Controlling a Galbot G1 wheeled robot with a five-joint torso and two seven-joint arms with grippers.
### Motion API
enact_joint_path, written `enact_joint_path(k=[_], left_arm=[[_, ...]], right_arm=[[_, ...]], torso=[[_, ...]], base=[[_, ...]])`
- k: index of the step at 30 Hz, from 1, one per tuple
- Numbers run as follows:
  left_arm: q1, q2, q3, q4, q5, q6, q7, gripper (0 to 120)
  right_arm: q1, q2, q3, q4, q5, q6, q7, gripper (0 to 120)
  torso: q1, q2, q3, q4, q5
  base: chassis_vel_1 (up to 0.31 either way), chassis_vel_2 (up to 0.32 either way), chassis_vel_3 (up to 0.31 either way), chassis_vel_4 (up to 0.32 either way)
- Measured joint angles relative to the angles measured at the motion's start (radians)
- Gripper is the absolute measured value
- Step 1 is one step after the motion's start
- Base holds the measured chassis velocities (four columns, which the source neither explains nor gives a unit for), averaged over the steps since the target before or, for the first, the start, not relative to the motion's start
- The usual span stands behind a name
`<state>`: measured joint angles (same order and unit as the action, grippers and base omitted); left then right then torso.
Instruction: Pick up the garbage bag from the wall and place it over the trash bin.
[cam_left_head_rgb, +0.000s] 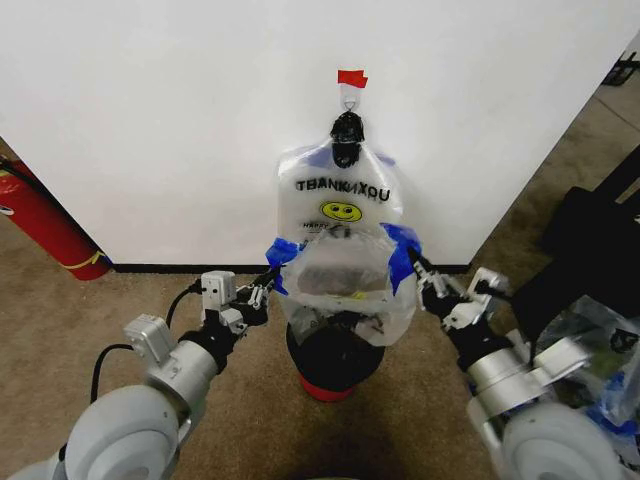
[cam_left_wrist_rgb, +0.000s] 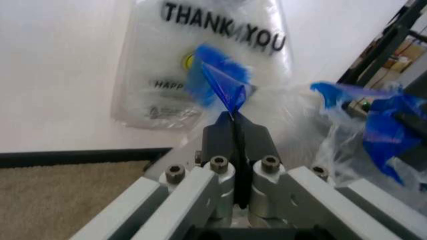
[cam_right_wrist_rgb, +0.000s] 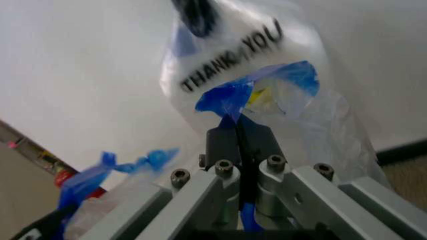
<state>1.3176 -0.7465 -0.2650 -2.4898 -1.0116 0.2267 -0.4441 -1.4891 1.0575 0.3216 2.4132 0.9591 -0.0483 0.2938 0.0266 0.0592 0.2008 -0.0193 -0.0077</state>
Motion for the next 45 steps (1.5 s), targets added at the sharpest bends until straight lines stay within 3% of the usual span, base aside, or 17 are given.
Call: enact_joint_path(k=[5, 20, 28, 33, 45], left_arm=[[0.014, -0.042, 0.036, 0.055, 0.058, -0.018, 0.007, 0], [0.104, -0.108, 0.058, 0.121, 0.095, -0.027, 0.0, 0], [0.12, -0.117, 0.065, 0.149, 0.099, -0.033, -0.003, 0], [0.151, -0.126, 0.068, 0.113, 0.102, -0.035, -0.001, 0], [0.153, -0.191, 0.133, 0.203, 0.143, -0.033, -0.015, 0]], right_arm=[[-0.018, 0.077, -0.042, -0.074, -0.054, 0.028, -0.022, 0], [-0.088, 0.179, -0.099, -0.206, -0.219, 0.106, -0.06, 0], [-0.12, 0.21, -0.126, -0.236, -0.266, 0.125, -0.058, 0], [-0.146, 0.238, -0.15, -0.233, -0.309, 0.135, -0.059, 0], [-0.183, 0.234, -0.094, -0.281, -0.362, 0.163, 0.017, 0]], torso=[[0.0, 0.0, 0.0, -0.0001, -0.0004], [0.0, 0.0, 0.0, 0.0, -0.0003], [0.0, 0.0, 0.0, 0.0, -0.0002], [0.0, 0.0, 0.0, -0.0001, -0.0002], [0.0, 0.0, 0.0, 0.0, -0.0001]], base=[[0.0, 0.0, 0.0, 0.0], [0.0, 0.0, 0.0, 0.0], [0.0, 0.0, 0.0, 0.0], [0.0, 0.0, 0.0, 0.0], [0.0, 0.0, 0.0, 0.0]])
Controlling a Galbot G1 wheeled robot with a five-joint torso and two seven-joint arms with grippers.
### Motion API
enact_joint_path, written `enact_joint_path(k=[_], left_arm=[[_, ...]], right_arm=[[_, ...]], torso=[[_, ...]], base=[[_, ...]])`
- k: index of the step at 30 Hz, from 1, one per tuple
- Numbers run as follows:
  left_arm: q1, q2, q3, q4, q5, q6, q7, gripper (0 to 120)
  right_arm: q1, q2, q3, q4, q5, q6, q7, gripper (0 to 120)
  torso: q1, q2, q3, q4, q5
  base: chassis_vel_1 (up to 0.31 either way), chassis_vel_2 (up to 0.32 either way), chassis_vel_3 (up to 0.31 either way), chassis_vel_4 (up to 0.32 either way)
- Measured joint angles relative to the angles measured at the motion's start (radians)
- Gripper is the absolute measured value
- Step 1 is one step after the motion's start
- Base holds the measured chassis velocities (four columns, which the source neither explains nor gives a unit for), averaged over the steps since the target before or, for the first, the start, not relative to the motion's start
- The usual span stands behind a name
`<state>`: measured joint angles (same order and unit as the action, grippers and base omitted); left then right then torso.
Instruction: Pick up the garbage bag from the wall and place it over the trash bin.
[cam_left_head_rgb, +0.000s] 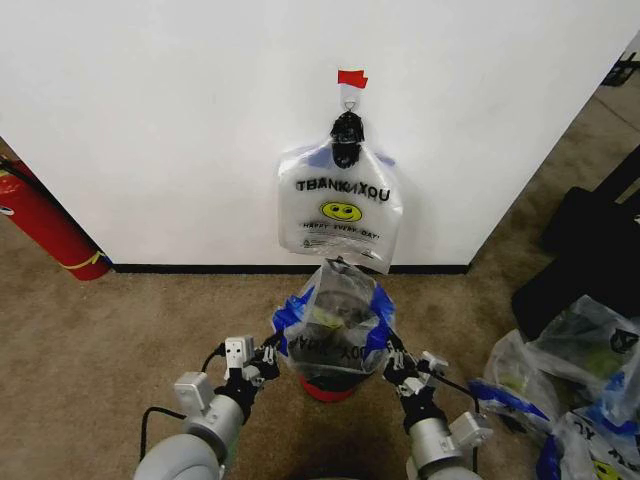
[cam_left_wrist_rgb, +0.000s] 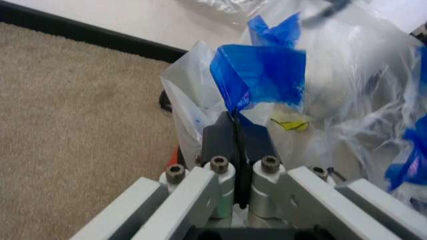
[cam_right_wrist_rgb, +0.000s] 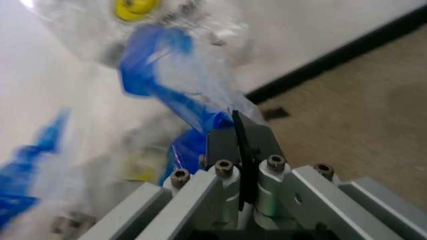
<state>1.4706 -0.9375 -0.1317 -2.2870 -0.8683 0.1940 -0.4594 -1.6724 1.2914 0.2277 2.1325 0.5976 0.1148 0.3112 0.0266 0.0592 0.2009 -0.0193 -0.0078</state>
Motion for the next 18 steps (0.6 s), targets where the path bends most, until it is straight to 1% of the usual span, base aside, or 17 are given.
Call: enact_joint_path(k=[6, 8, 11, 13, 14, 18], left_arm=[[0.063, 0.012, -0.014, -0.038, 0.012, 0.044, -0.035, 0], [0.074, 0.013, -0.016, -0.045, 0.012, 0.053, -0.041, 0], [0.12, 0.021, -0.03, -0.081, 0.005, 0.086, -0.066, 0], [0.141, 0.034, -0.042, -0.112, -0.015, 0.117, -0.088, 0], [0.141, 0.034, -0.042, -0.112, -0.015, 0.117, -0.088, 0], [0.149, 0.063, -0.067, -0.16, -0.079, 0.189, -0.135, 0]], right_arm=[[-0.036, 0.005, 0.005, -0.017, -0.043, -0.023, 0.07, 0], [-0.039, 0.005, 0.004, -0.02, -0.048, -0.028, 0.075, 0], [-0.069, 0.006, -0.004, -0.012, -0.062, -0.059, 0.083, 0], [-0.089, 0.0, -0.009, 0.01, -0.065, -0.082, 0.092, 0], [-0.089, 0.0, -0.009, 0.01, -0.065, -0.082, 0.092, 0], [-0.12, -0.026, -0.006, 0.069, -0.056, -0.165, 0.136, 0]], torso=[[0.0, 0.0, 0.0, 0.0, 0.0], [0.0, 0.0, 0.0, 0.0001, 0.0], [0.0, 0.0, 0.0, 0.0, -0.0001], [0.0, 0.0, 0.0, 0.0001, -0.0002], [0.0, 0.0, 0.0, 0.0001, -0.0002], [0.0, 0.0, 0.0, 0.0001, -0.0001]], base=[[0.0, 0.0, 0.0, 0.0], [0.0, 0.0, 0.0, 0.0], [0.0, 0.0, 0.0, 0.0], [0.0, 0.0, 0.0, 0.0], [0.0, 0.0, 0.0, 0.0], [0.0, 0.0, 0.0, 0.0]])
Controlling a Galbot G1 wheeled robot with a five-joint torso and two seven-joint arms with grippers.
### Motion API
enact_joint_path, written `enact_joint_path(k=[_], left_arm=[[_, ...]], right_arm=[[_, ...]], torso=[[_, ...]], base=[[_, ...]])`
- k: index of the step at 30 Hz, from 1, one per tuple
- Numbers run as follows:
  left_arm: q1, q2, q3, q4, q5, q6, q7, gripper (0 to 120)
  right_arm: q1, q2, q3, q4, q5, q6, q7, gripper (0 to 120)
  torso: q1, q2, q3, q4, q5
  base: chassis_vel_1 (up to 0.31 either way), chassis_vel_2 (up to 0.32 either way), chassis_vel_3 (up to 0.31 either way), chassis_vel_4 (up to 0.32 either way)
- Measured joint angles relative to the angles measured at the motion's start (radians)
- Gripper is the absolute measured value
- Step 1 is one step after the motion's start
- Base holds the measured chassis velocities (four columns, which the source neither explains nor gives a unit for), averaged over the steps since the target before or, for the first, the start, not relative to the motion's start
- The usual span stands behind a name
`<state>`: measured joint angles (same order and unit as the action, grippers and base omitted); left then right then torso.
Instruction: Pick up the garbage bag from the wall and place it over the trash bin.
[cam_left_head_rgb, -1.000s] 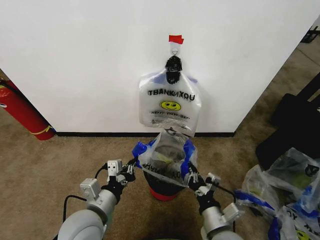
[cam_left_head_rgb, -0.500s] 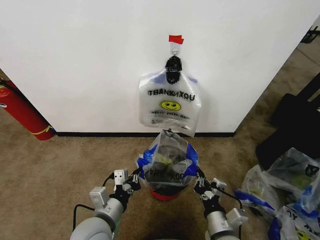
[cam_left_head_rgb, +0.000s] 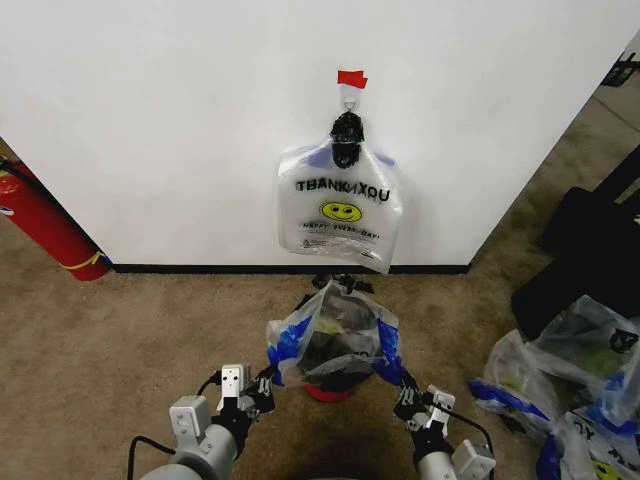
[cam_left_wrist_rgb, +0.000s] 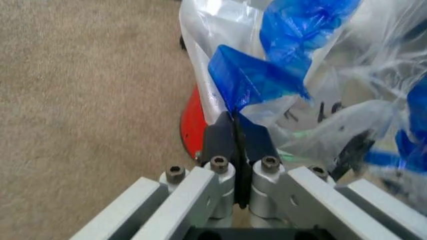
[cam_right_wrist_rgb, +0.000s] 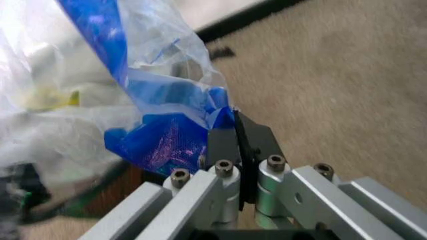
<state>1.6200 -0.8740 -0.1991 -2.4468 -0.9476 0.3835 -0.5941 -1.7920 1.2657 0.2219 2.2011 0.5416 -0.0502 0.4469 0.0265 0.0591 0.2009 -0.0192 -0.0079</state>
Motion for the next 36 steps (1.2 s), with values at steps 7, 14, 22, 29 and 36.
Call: enact_joint_path(k=[7, 14, 22, 29, 36], left_arm=[[-0.06, 0.05, -0.014, 0.011, -0.088, 0.125, -0.038, 0], [-0.086, 0.049, 0.006, 0.067, -0.109, 0.175, -0.037, 0], [-0.143, 0.007, 0.038, 0.175, -0.018, 0.12, 0.005, 0], [-0.152, -0.019, 0.068, 0.214, 0.029, 0.115, 0.036, 0], [-0.16, -0.04, 0.074, 0.231, 0.055, 0.078, 0.062, 0]], right_arm=[[0.025, -0.077, 0.036, 0.028, 0.062, -0.141, 0.062, 0], [0.121, -0.103, 0.033, -0.066, 0.127, -0.194, 0.078, 0], [0.268, -0.097, 0.029, -0.165, 0.192, -0.215, 0.075, 0], [0.348, -0.092, 0.008, -0.24, 0.204, -0.238, 0.068, 0], [0.368, -0.077, 0.002, -0.268, 0.198, -0.224, 0.06, 0]], torso=[[0.0, 0.0, 0.0, 0.0, 0.0], [0.0, 0.0, 0.0, 0.0001, 0.0], [0.0, 0.0, 0.0, 0.0001, -0.0003], [0.0, 0.0, 0.0, 0.0001, 0.0], [0.0, 0.0, 0.0, -0.0001, -0.0001]], base=[[0.0, 0.0, 0.0, 0.0], [0.0, 0.0, 0.0, 0.0], [0.0, 0.0, 0.0, 0.0], [0.0, 0.0, 0.0, 0.0], [0.0, 0.0, 0.0, 0.0]])
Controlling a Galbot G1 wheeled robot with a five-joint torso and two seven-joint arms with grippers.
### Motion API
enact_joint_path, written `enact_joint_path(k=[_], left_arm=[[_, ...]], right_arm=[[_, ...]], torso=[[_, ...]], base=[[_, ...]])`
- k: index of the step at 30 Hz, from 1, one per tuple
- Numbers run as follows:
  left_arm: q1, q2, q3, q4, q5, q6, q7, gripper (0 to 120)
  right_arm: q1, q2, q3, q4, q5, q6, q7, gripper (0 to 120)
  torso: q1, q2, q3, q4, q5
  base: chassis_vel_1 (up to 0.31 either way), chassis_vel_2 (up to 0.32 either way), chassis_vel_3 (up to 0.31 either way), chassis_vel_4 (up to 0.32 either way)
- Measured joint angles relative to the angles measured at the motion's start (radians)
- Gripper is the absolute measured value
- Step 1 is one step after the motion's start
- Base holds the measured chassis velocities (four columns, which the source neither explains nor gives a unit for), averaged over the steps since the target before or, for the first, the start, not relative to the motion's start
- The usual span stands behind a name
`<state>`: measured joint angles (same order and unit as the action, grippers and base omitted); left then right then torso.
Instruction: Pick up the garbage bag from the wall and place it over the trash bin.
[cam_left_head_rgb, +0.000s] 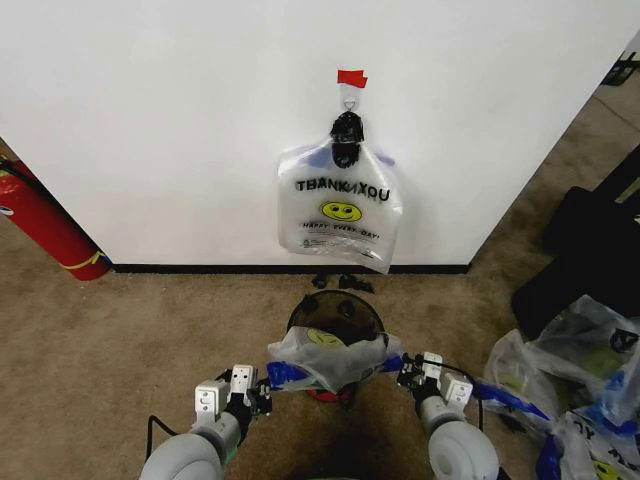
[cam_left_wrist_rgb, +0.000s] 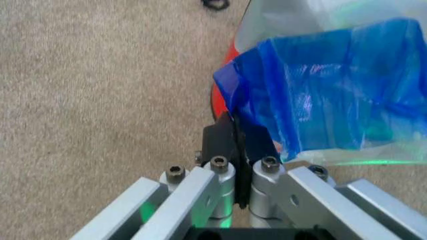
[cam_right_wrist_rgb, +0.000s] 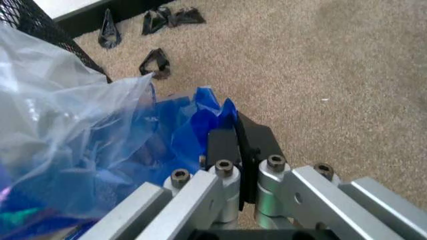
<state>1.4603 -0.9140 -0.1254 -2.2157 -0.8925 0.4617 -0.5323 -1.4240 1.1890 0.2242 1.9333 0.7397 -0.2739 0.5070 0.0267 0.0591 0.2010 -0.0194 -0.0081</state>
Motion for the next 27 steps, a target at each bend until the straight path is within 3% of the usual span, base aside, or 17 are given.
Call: enact_joint_path(k=[7, 8, 12, 20, 27], left_arm=[[0.088, 0.002, -0.037, -0.087, 0.082, -0.026, 0.019, 23], [0.146, -0.003, -0.054, -0.138, 0.111, -0.017, 0.016, 36], [0.219, -0.009, -0.067, -0.181, 0.181, -0.016, 0.015, 53], [0.304, -0.011, -0.092, -0.249, 0.247, -0.025, 0.011, 80], [0.329, -0.007, -0.098, -0.278, 0.265, -0.039, 0.004, 100]], right_arm=[[-0.064, -0.014, 0.023, 0.036, -0.073, 0.083, -0.06, 0], [-0.109, -0.019, 0.031, 0.045, -0.191, 0.156, -0.106, 8], [-0.161, -0.024, 0.041, 0.028, -0.355, 0.275, -0.179, 22], [-0.248, -0.043, 0.092, 0.014, -0.439, 0.392, -0.28, 48], [-0.377, -0.04, 0.234, 0.001, -0.417, 0.534, -0.43, 77]], torso=[[0.0, 0.0, 0.0, 0.0, 0.0001], [0.0, 0.0, 0.0, 0.0, 0.0], [0.0, 0.0, 0.0, 0.0002, 0.0001], [0.0, 0.0, 0.0, 0.0002, 0.0003], [0.0, 0.0, 0.0, -0.0001, 0.0]], base=[[0.0, 0.0, 0.0, 0.0], [0.0, 0.0, 0.0, 0.0], [0.0, 0.0, 0.0, 0.0], [0.0, 0.0, 0.0, 0.0], [0.0, 0.0, 0.0, 0.0]])
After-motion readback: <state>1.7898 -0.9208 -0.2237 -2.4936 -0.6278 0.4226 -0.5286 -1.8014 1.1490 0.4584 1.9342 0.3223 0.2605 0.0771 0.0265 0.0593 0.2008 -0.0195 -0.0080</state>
